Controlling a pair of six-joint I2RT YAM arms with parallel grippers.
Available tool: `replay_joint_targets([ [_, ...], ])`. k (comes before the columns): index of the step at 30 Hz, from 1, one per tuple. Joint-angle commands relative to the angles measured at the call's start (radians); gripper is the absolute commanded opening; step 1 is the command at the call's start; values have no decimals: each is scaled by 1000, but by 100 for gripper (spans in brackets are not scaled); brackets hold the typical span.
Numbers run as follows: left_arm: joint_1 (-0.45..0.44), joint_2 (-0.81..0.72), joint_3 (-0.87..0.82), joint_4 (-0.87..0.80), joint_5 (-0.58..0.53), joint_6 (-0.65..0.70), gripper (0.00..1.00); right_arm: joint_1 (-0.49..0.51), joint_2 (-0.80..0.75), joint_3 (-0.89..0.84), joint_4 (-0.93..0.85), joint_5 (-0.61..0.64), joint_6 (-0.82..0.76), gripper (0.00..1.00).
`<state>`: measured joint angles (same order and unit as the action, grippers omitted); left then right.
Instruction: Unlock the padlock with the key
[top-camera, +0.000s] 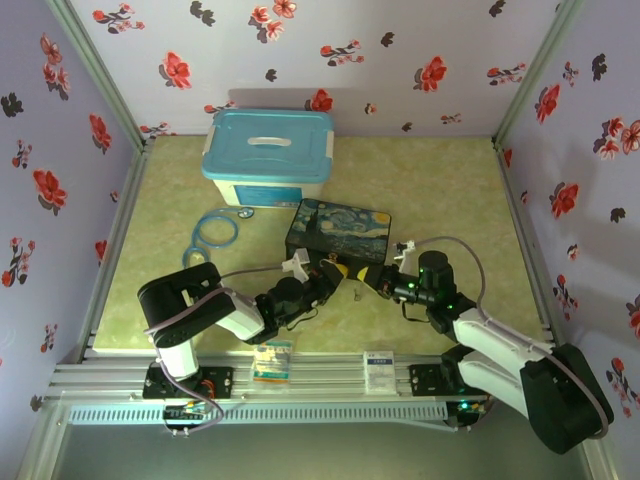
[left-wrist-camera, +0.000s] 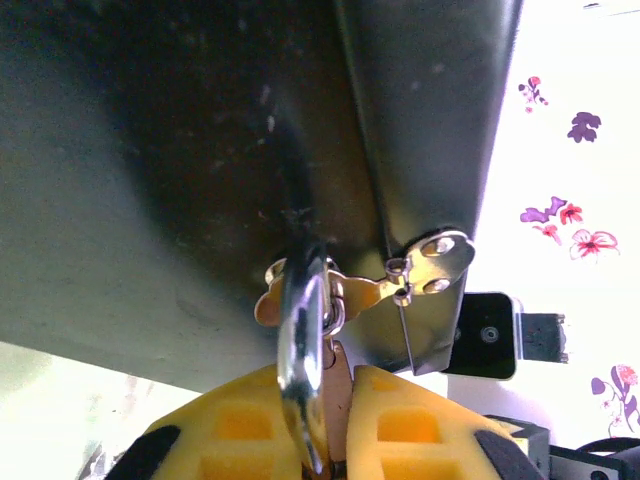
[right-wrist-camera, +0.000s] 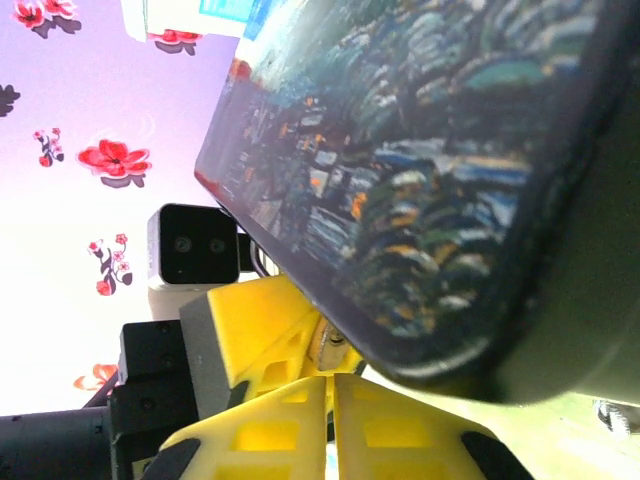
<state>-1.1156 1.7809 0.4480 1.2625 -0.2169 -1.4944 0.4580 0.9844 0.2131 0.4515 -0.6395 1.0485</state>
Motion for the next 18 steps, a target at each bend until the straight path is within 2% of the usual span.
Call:
replay_joint_targets([
  [1, -9, -15, 1, 54, 7, 4, 0, -1, 14, -18, 70, -30, 23, 15],
  [4, -3, -17, -2, 52, 7, 11, 0, -4, -23, -3, -77, 23, -47, 16],
  [7, 0, -25, -8, 38, 7, 79, 0, 11, -52, 78, -417, 156, -218, 17],
  [10, 15, 24, -23, 33, 15, 45, 0, 92, -7, 163, -660, 310, -355, 18],
  [12, 17, 95, -11, 38, 34, 7, 0, 152, 34, 190, -711, 397, -377, 21],
  [14, 12, 146, 13, 40, 55, -1, 0, 183, 66, 193, -689, 437, -372, 24],
  [18, 2, 182, 32, 41, 52, -3, 0, 191, 106, 205, -633, 489, -373, 24],
])
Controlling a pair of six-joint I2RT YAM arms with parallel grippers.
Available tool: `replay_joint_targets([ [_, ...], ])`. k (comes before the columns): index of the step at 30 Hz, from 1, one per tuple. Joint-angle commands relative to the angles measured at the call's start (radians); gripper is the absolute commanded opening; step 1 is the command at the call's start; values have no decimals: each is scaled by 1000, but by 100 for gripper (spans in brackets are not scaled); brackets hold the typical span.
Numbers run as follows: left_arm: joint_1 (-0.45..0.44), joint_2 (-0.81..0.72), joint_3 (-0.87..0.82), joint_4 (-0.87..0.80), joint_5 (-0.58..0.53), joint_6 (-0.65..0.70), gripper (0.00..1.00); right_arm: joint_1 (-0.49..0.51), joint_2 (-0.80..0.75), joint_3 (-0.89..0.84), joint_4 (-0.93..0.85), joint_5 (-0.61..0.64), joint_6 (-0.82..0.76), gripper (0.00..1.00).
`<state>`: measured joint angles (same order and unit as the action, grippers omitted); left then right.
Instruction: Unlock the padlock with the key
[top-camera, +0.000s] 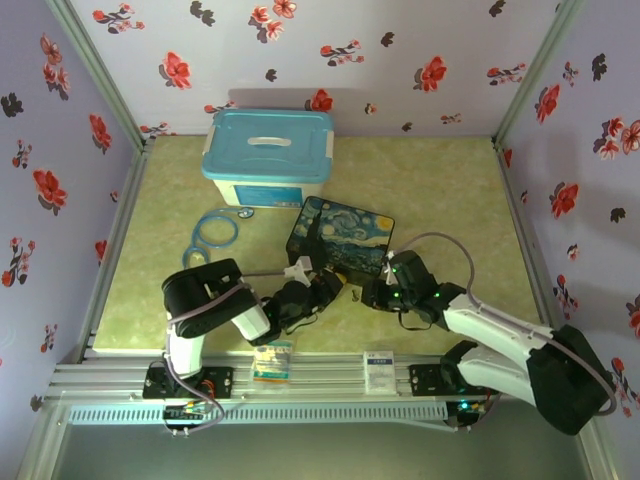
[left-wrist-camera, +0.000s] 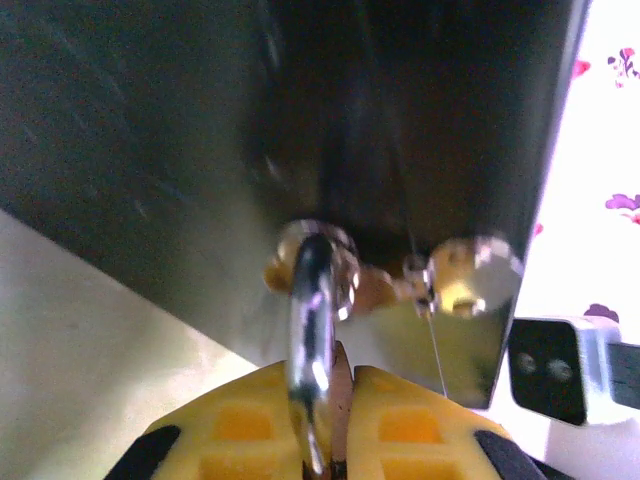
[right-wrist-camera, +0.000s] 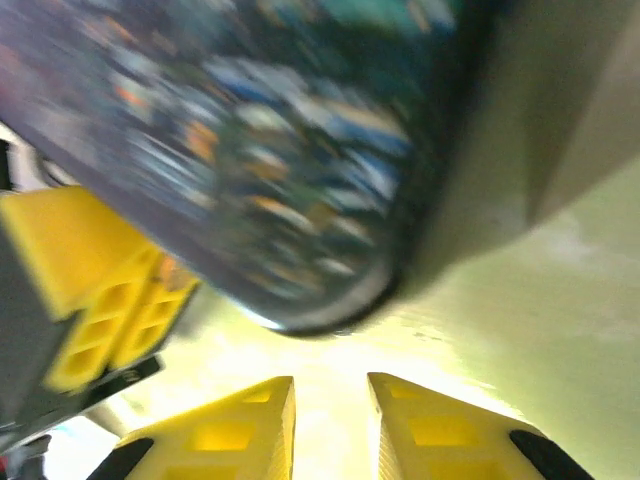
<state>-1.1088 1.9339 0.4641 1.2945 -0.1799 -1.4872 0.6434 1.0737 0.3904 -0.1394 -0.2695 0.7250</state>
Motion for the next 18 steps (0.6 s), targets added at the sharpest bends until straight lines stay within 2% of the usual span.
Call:
replay_joint_targets([
  [1, -5, 28, 16, 9, 11, -8, 0, 3, 21, 50, -72, 163, -52, 24],
  [3, -4, 28, 20, 5, 10, 3, 0, -20, 40, 76, -86, 195, -80, 25],
  [7, -6, 57, 40, 3, 27, -11, 0, -103, 127, 116, -44, 141, -107, 24],
  [11, -21, 73, 51, 2, 24, -16, 0, -165, 186, 149, -2, 152, -126, 23],
  [14, -28, 76, 41, 3, 14, -24, 11, -188, 217, 189, -5, 159, -143, 23],
  [17, -26, 61, 4, 4, -23, -19, 33, -186, 222, 193, 4, 121, -133, 22],
  [18, -26, 47, -4, -1, -30, 1, 37, -181, 214, 183, 1, 116, -128, 22],
])
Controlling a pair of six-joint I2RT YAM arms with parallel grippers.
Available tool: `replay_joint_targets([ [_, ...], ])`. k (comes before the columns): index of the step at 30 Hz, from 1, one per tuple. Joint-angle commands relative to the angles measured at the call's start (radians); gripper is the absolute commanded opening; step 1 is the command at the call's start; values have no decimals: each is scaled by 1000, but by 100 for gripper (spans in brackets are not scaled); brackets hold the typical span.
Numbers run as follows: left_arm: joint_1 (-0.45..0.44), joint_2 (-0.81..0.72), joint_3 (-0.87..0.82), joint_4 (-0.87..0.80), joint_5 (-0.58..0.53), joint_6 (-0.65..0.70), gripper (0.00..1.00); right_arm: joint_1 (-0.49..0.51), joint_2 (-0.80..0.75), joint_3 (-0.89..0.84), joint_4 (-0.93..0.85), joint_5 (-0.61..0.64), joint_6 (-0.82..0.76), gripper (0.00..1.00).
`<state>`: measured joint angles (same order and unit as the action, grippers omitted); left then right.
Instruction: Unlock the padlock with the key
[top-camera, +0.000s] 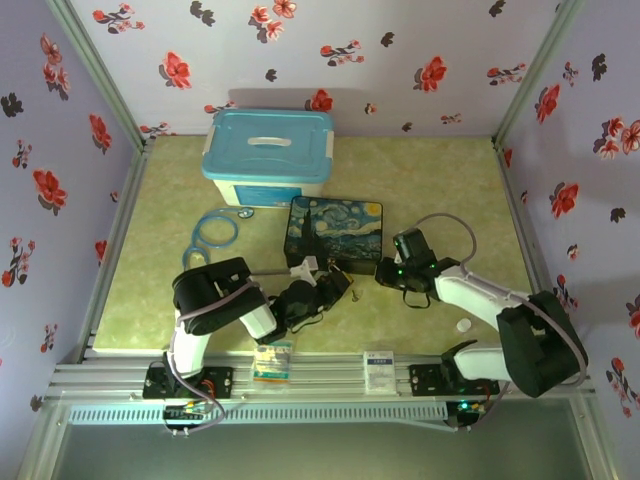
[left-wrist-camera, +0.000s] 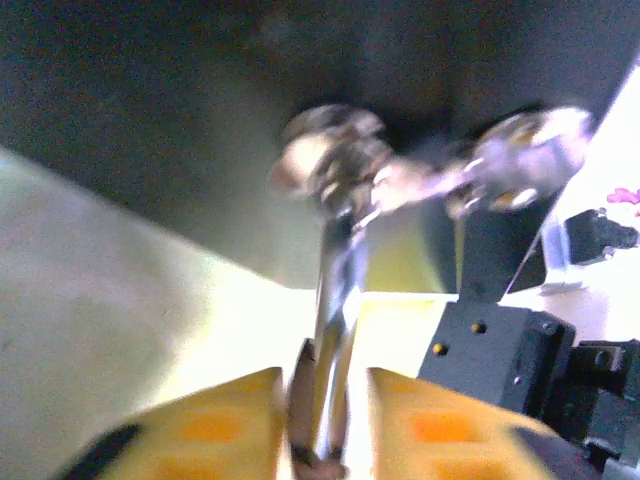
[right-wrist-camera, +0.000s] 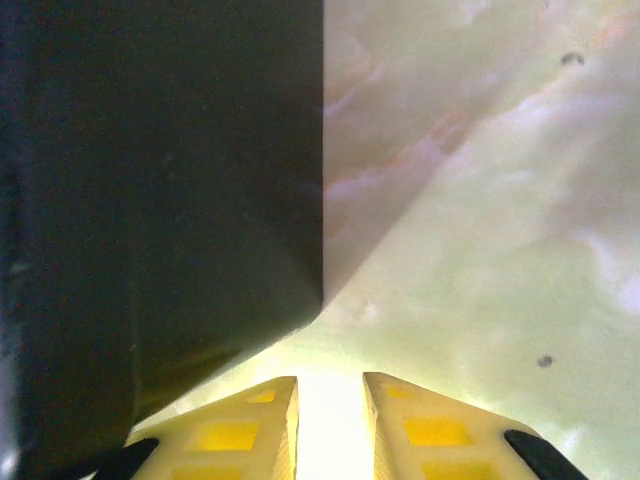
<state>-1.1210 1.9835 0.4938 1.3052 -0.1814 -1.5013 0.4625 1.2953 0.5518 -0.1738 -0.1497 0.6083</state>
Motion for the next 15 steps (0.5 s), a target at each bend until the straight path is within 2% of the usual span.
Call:
replay_joint_targets([
  [1, -15, -16, -42, -18, -36, 30, 37, 6, -22, 13, 24, -1, -9, 22],
  [3, -22, -51, -61, -48, -69, 44, 40, 41, -76, -13, -19, 33, -9, 23],
  [5, -32, -93, -81, -88, -100, 46, 48, 98, -142, -33, -84, 80, -4, 32],
  [8, -59, -157, -111, -141, -157, 61, 54, 183, -184, -35, -176, 143, 16, 42],
  [12, -77, -258, -127, -269, -199, 84, 58, 249, -161, -48, -159, 160, 59, 48],
  [15, -77, -302, -165, -280, -228, 80, 59, 293, -100, -37, -121, 175, 83, 49],
])
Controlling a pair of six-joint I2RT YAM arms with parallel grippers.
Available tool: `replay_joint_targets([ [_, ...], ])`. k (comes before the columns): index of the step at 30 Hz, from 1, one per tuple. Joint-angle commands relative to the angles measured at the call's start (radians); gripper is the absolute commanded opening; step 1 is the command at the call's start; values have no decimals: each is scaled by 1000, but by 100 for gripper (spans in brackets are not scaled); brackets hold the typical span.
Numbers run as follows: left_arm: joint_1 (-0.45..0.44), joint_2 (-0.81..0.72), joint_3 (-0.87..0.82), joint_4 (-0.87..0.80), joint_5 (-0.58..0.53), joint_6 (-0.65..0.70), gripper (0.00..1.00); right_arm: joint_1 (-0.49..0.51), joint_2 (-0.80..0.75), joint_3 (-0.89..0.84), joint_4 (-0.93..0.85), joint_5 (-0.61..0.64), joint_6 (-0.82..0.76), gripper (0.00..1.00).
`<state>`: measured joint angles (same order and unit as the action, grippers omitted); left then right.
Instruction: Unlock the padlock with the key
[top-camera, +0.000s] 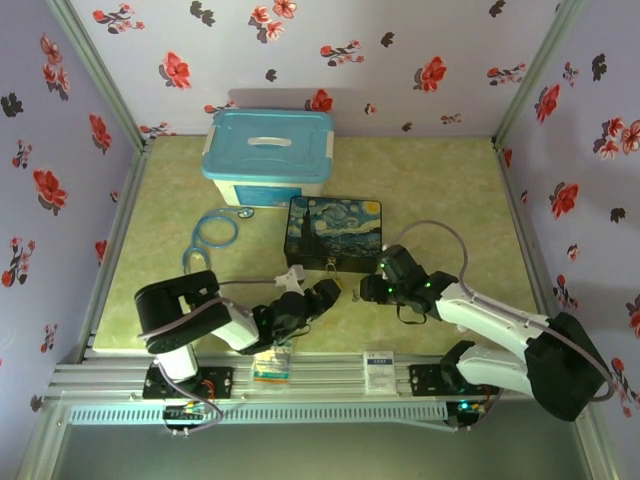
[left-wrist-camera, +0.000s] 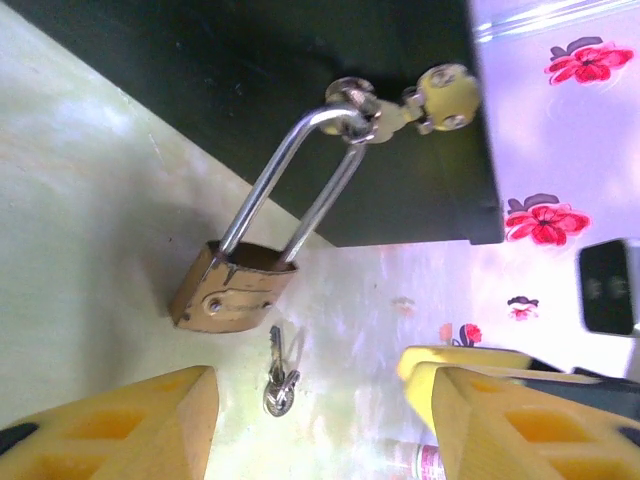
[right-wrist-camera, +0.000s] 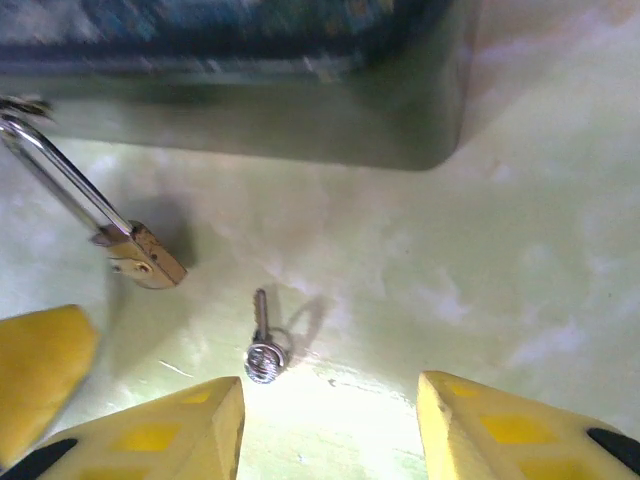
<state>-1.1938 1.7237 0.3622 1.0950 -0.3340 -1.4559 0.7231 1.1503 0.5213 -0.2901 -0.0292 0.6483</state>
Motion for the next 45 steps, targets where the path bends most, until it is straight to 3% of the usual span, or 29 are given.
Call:
replay_joint_targets([
  [1, -3, -49, -46, -59, -84, 33, 59, 48, 64, 2, 2, 60, 48, 49],
  [8, -21, -129, -100, -95, -120, 71, 58, 168, 177, 58, 17, 144, 82, 48],
  [17, -30, -153, -94, -121, -123, 87, 58, 219, 280, 98, 59, 183, 77, 47],
  [29, -32, -159, -101, -95, -118, 73, 58, 269, 301, 159, 54, 188, 93, 48],
  [34, -31, -173, -99, -105, -120, 77, 58, 268, 402, 217, -37, 231, 86, 39],
  [41, -31, -172, -117, -81, -119, 66, 58, 287, 430, 241, -109, 289, 74, 36],
  [45, -32, -168, -118, -69, -119, 65, 58, 291, 423, 230, -106, 269, 71, 18],
])
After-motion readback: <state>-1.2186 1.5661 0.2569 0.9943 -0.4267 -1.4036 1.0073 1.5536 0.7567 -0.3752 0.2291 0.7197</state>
